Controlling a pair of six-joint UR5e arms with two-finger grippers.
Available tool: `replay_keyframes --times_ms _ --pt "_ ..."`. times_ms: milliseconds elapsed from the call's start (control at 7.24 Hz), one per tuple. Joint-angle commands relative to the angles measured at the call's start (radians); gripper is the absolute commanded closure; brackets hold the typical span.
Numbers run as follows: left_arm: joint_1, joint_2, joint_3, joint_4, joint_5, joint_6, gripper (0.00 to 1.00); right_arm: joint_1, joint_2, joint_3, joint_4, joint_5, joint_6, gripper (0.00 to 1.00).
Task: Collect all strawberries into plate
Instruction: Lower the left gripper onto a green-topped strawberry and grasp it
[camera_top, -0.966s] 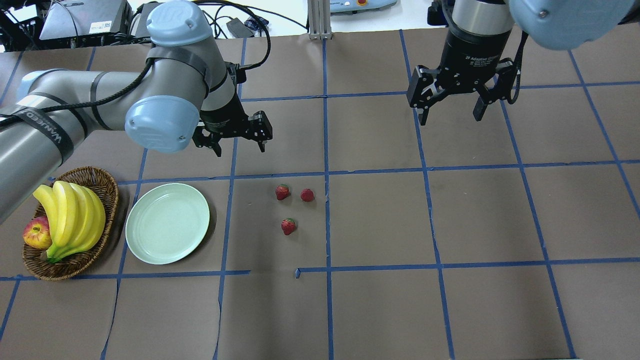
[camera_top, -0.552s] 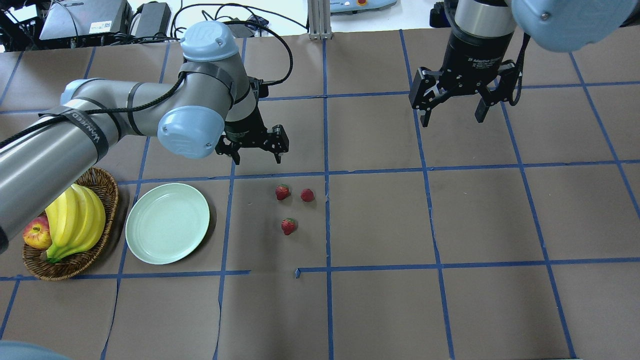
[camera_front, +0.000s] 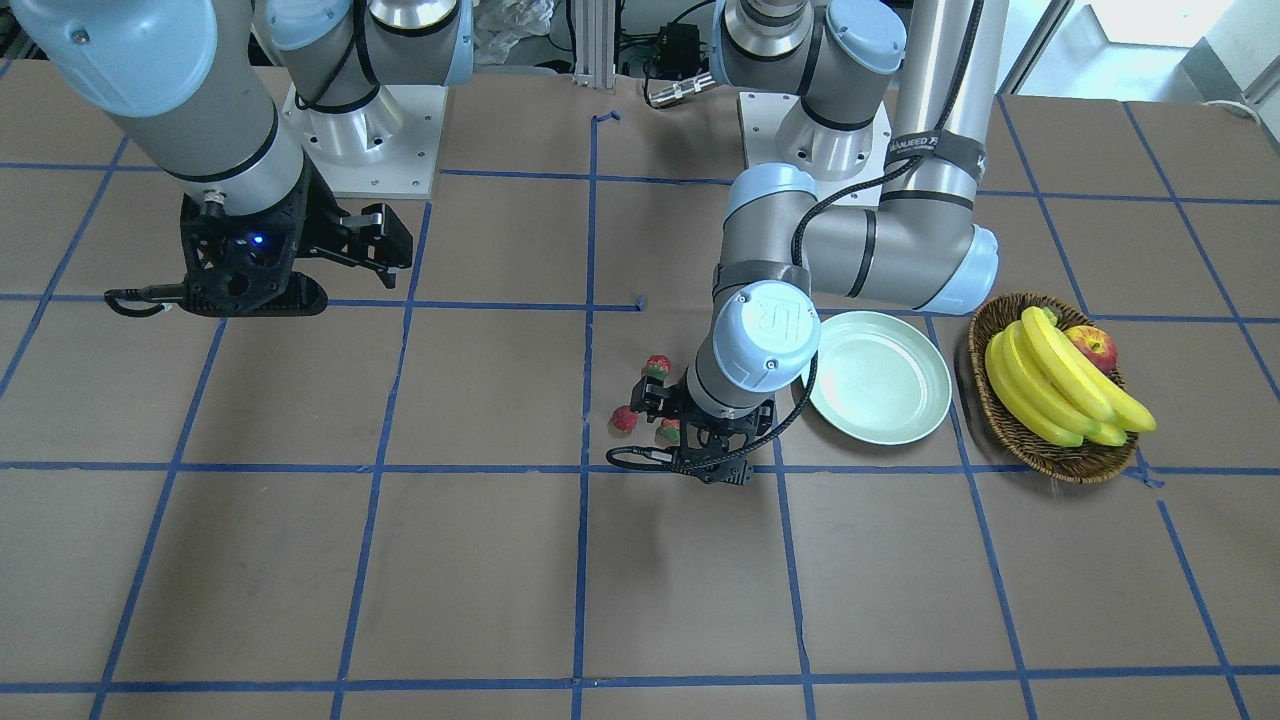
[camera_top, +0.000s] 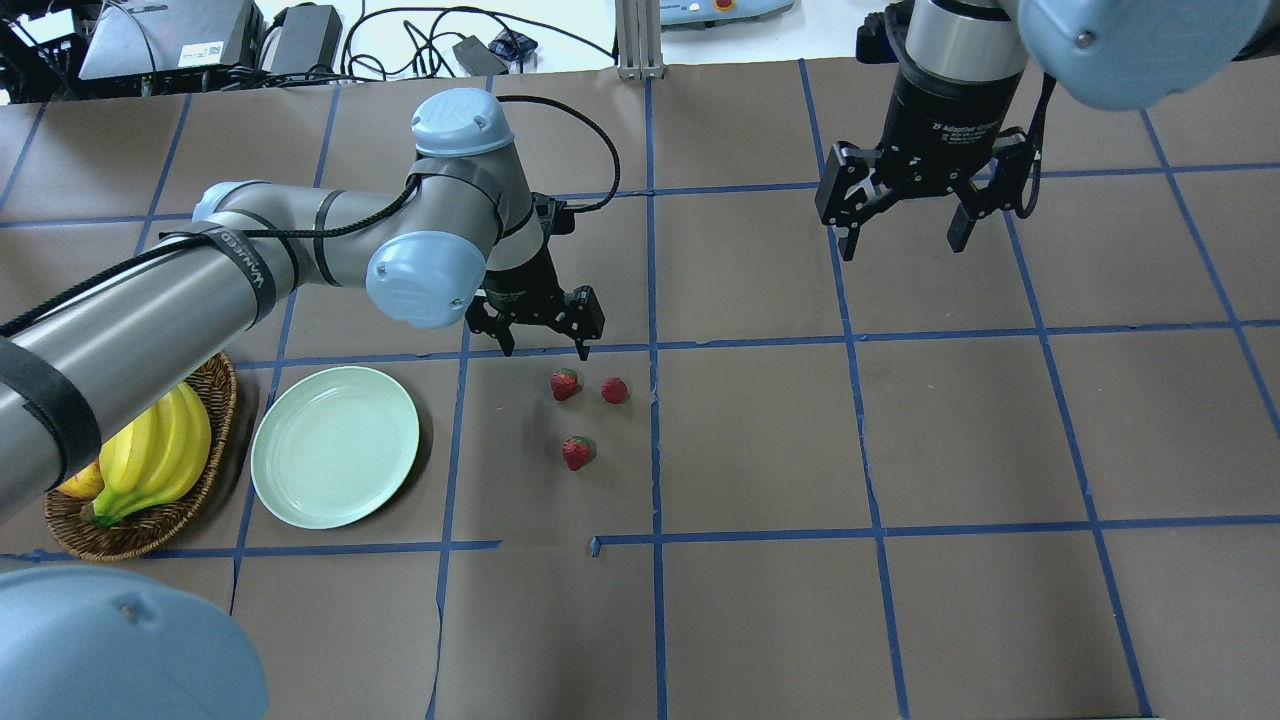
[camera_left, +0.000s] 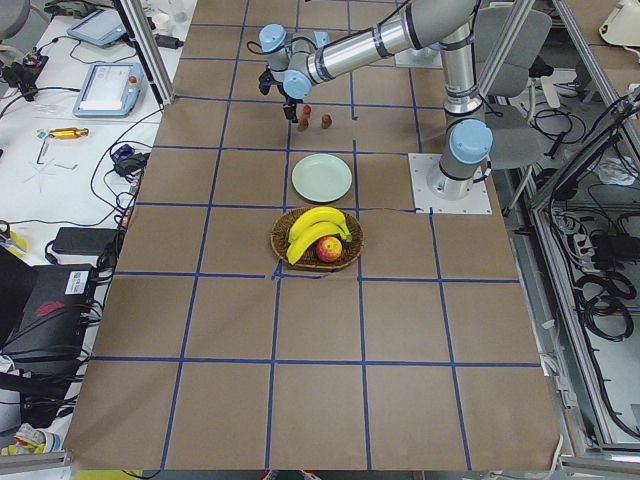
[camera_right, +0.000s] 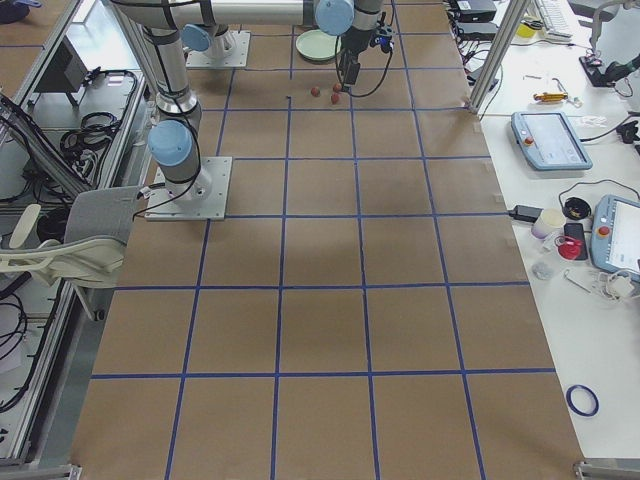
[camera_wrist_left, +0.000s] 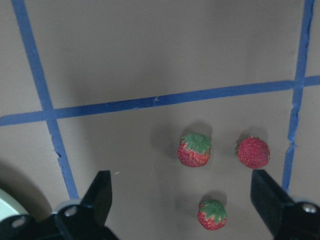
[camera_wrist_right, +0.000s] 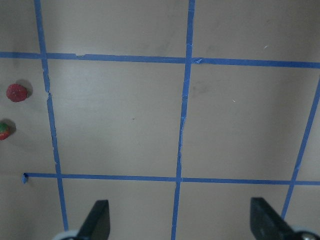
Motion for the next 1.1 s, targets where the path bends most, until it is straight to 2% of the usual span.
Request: replay_keyframes --times_ms 0,276,414,552,828,966 --pt "-0.006 -0.042 0.0 0.004 -0.001 0.036 0.06 0.0 -0.001 0.009 -0.001 0.002 0.001 0.0" --pt "-0.006 -0.065 0.002 0.01 0.001 0.043 0.06 0.003 0.001 0.013 -0.008 0.002 0.005 0.0" --pt "-0.006 -0.067 0.002 0.009 0.001 0.052 0.1 0.003 0.001 0.013 -0.011 0.003 0.007 0.0" --pt "-0.006 -0.067 0.002 0.007 0.001 0.06 0.16 0.005 0.001 0.013 -0.011 0.003 0.009 0.0" --pt "-0.006 -0.067 0.0 -0.002 0.001 0.06 0.39 0.005 0.002 0.013 -0.012 0.006 0.01 0.0" --pt "-0.006 -0.067 0.002 -0.003 0.001 0.06 0.42 0.005 0.004 0.014 -0.012 0.006 0.01 0.0"
